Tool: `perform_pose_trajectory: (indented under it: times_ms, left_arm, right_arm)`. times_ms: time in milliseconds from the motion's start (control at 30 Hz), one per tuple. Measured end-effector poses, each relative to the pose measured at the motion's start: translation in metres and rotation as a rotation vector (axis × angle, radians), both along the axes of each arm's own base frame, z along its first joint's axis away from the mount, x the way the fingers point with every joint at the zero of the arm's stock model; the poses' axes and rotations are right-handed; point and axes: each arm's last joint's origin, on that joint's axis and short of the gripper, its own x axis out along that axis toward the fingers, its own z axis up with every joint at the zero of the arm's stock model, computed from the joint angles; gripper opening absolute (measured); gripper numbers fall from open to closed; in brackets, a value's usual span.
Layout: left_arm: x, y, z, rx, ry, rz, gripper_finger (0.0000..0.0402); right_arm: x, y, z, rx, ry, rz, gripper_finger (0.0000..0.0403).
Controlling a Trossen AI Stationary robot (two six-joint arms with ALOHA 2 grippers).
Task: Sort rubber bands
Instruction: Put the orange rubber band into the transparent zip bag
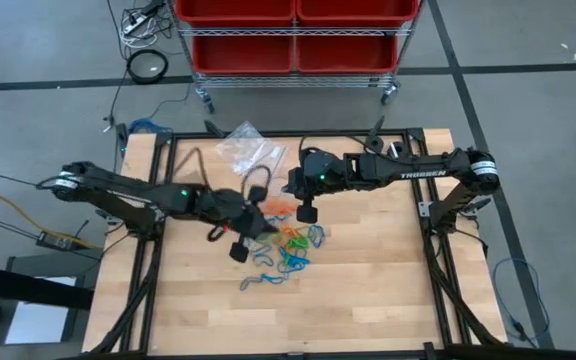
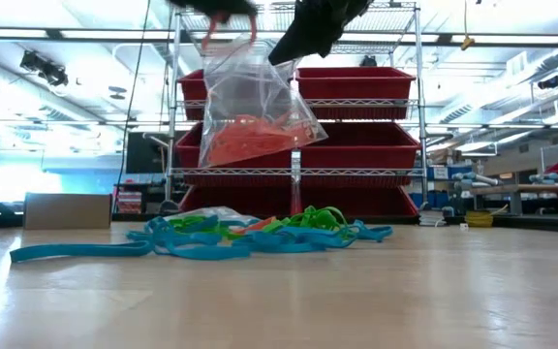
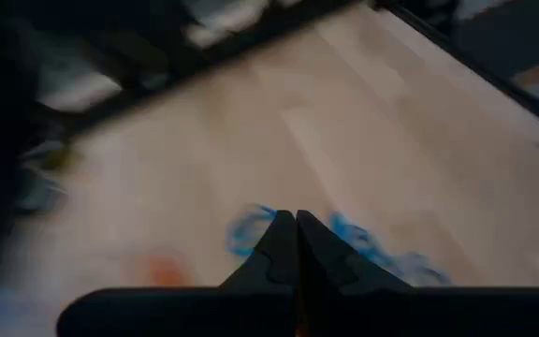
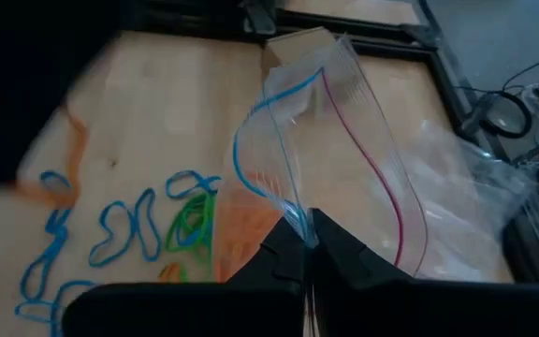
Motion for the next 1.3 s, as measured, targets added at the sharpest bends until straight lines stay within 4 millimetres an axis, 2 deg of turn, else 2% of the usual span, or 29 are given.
perform_pose_trajectory:
  times_ms: [167, 300, 467, 667, 900, 1067, 1167, 1300]
  left_arm:
    - [-0.01, 0.009, 0.042, 0.131, -0.109, 0.068, 0.0001]
    - [-0.009, 0.027, 0.051, 0.173, -0.132, 0.125, 0.0001]
    - [-0.008, 0.049, 0.052, 0.195, -0.13, 0.169, 0.0001]
    - [-0.007, 0.056, 0.055, 0.171, -0.17, 0.097, 0.0002]
    - [0.004, 0.063, 0.027, 0.15, 0.017, 0.078, 0.0003]
    - [0.009, 0.062, 0.02, 0.101, 0.046, 0.048, 0.0005]
    - [0.009, 0.061, 0.021, 0.068, 0.038, 0.038, 0.0019]
    - [0.008, 0.061, 0.021, 0.052, 0.042, 0.047, 0.0072]
  right_arm:
    - [0.002, 0.008, -0.001, 0.014, -0.003, 0.021, 0.0]
    - [0.004, 0.015, -0.002, 0.015, -0.014, 0.041, 0.0]
    - [0.005, 0.022, -0.004, 0.015, -0.006, 0.058, 0.0]
    - [0.005, 0.023, -0.004, 0.015, -0.005, 0.06, 0.0]
    - [0.005, 0.023, -0.004, 0.011, -0.004, 0.063, 0.0]
    - [0.005, 0.024, -0.004, 0.011, -0.002, 0.066, 0.0]
    - [0.005, 0.024, -0.004, 0.01, 0.0, 0.066, 0.0]
    - [0.004, 0.024, -0.005, 0.01, 0.007, 0.066, 0.0]
